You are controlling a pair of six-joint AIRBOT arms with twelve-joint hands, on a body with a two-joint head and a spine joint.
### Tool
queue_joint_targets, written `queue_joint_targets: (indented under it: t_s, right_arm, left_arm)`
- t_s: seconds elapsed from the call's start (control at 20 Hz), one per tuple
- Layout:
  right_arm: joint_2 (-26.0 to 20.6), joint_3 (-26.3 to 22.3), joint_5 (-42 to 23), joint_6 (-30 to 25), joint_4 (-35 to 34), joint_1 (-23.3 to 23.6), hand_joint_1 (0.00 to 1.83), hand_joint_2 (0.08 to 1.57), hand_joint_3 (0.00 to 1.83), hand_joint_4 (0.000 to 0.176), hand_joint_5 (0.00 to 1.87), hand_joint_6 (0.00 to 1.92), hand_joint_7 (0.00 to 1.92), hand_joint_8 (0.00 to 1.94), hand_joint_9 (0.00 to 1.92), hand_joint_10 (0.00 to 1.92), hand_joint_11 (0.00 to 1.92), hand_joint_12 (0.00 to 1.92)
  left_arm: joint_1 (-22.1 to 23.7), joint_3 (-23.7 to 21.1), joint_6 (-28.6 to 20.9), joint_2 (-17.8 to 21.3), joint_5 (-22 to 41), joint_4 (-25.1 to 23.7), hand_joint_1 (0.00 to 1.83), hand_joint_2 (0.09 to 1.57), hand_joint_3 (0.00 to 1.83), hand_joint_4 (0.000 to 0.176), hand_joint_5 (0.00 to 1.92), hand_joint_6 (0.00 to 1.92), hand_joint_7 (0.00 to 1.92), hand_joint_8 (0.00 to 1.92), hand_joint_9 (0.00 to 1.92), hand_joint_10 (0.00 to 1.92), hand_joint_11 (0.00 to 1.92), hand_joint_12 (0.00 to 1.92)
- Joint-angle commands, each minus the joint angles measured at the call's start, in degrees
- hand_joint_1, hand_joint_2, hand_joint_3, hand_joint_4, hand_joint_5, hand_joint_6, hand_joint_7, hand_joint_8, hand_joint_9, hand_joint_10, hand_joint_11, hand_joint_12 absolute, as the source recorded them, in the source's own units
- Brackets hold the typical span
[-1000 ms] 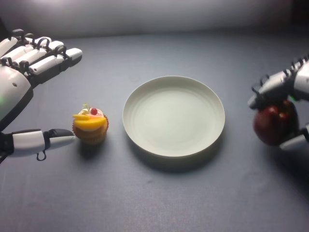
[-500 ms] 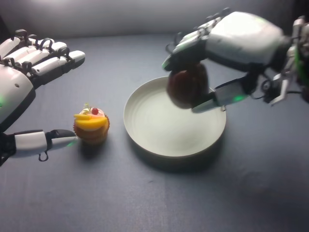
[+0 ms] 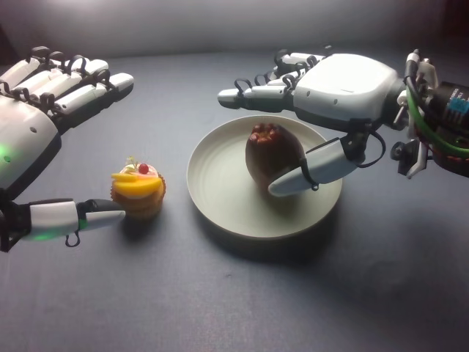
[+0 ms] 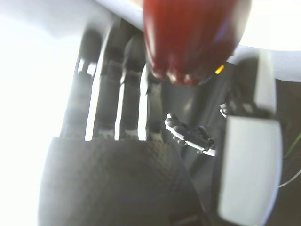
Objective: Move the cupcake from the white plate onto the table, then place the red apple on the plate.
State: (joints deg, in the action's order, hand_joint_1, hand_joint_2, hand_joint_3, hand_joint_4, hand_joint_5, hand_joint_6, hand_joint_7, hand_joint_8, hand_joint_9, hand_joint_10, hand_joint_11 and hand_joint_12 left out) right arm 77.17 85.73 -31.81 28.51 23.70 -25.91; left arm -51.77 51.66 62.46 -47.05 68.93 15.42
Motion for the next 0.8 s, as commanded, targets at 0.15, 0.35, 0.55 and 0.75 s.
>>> queue_joint_targets:
  t_s: [0.15, 0.35, 0.55, 0.75]
  right_arm:
    - [-1.80, -2.67, -9.45, -0.47, -2.21, 0.25, 0.73, 0.91, 0.00, 0.121, 0.06, 0.00, 0.35, 0.00, 0.41, 0.01, 0.00, 0.89]
    - [-11.39, -8.63, -22.87, -0.49, -9.33, -4.52, 0.38, 0.88, 0.00, 0.144, 0.00, 0.00, 0.07, 0.01, 0.04, 0.00, 0.00, 0.14]
    - [-19.03, -14.88, -39.84, -0.49, -18.12, -15.02, 0.43, 1.09, 0.01, 0.176, 0.00, 0.00, 0.09, 0.00, 0.07, 0.00, 0.00, 0.00]
    - [-21.59, -18.52, -51.92, -0.49, -24.24, -23.35, 0.35, 1.12, 0.00, 0.147, 0.00, 0.00, 0.09, 0.01, 0.08, 0.01, 0.02, 0.01]
  left_arm:
    - [0.14, 0.29, -1.35, -0.14, 8.37, -0.39, 0.78, 0.90, 0.00, 0.092, 0.27, 0.00, 0.21, 0.00, 0.18, 0.00, 0.00, 0.60]
    - [-1.76, 0.01, -4.61, 0.33, 12.05, -0.25, 0.77, 0.92, 0.00, 0.112, 0.24, 0.00, 0.20, 0.00, 0.18, 0.00, 0.00, 0.48]
    - [-4.63, -0.13, -8.48, 0.29, 16.07, 0.38, 0.74, 0.95, 0.00, 0.108, 0.17, 0.00, 0.16, 0.00, 0.16, 0.00, 0.01, 0.42]
    - [-7.13, -0.95, -11.81, 0.32, 22.16, 0.38, 0.73, 0.94, 0.00, 0.122, 0.07, 0.00, 0.16, 0.01, 0.15, 0.01, 0.00, 0.54]
